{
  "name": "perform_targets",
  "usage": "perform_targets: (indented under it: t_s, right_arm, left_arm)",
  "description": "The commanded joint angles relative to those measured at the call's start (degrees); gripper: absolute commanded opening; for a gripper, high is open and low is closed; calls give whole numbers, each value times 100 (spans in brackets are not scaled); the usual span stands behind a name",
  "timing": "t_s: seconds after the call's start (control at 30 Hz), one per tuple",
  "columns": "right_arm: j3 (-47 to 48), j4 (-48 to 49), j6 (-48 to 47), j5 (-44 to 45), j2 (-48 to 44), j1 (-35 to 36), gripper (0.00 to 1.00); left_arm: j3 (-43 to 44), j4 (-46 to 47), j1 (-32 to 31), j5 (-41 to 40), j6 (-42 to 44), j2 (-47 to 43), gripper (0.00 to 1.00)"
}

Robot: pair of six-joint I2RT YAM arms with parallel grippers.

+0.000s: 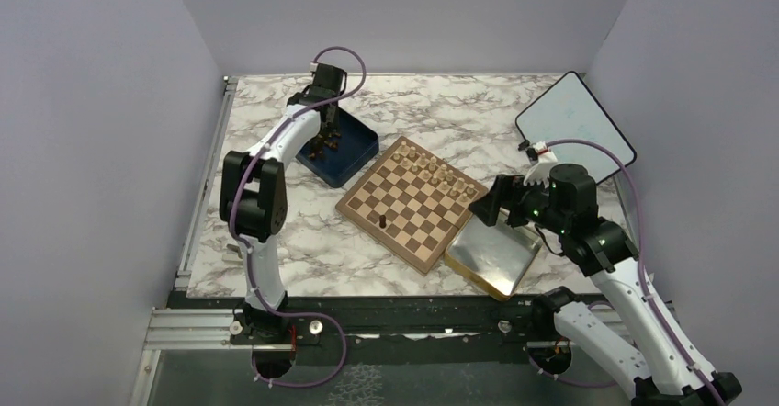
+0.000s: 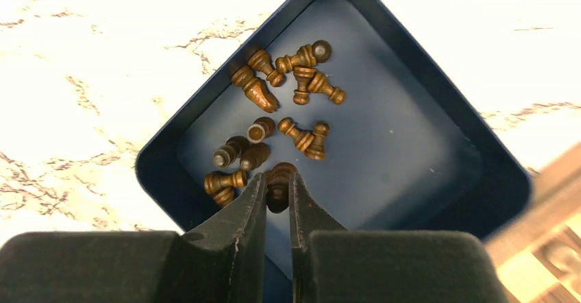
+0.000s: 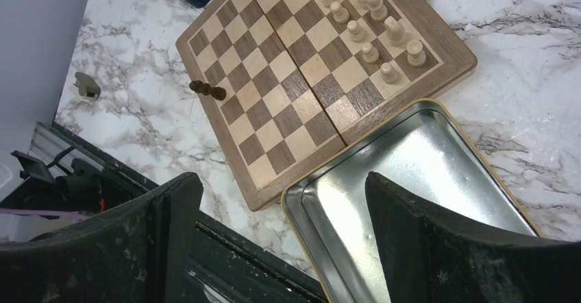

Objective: Set up the chess pieces on the board
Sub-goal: Pick up the chess piece from the storage box, then place the chess piece on the chessboard.

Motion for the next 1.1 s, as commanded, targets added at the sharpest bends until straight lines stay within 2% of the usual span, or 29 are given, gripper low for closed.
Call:
perform_targets:
  t_s: [0.0, 0.37, 0.7, 1.07]
  right_arm:
    - [-128, 9, 60, 164, -222, 35, 95]
    - [-109, -43, 142, 452, -399, 35, 95]
    - [-288, 111, 384, 423, -373, 34, 94]
    - [-493, 535, 488, 363, -279, 34, 94]
  left_arm:
    - [-240, -202, -57, 405, 76, -814, 11]
    - [-1390, -427, -572, 1023, -184, -2221, 11]
    - [-2179, -427, -1611, 784, -826, -2781, 11]
    - [-3268, 71, -2057, 541, -1276, -3314, 11]
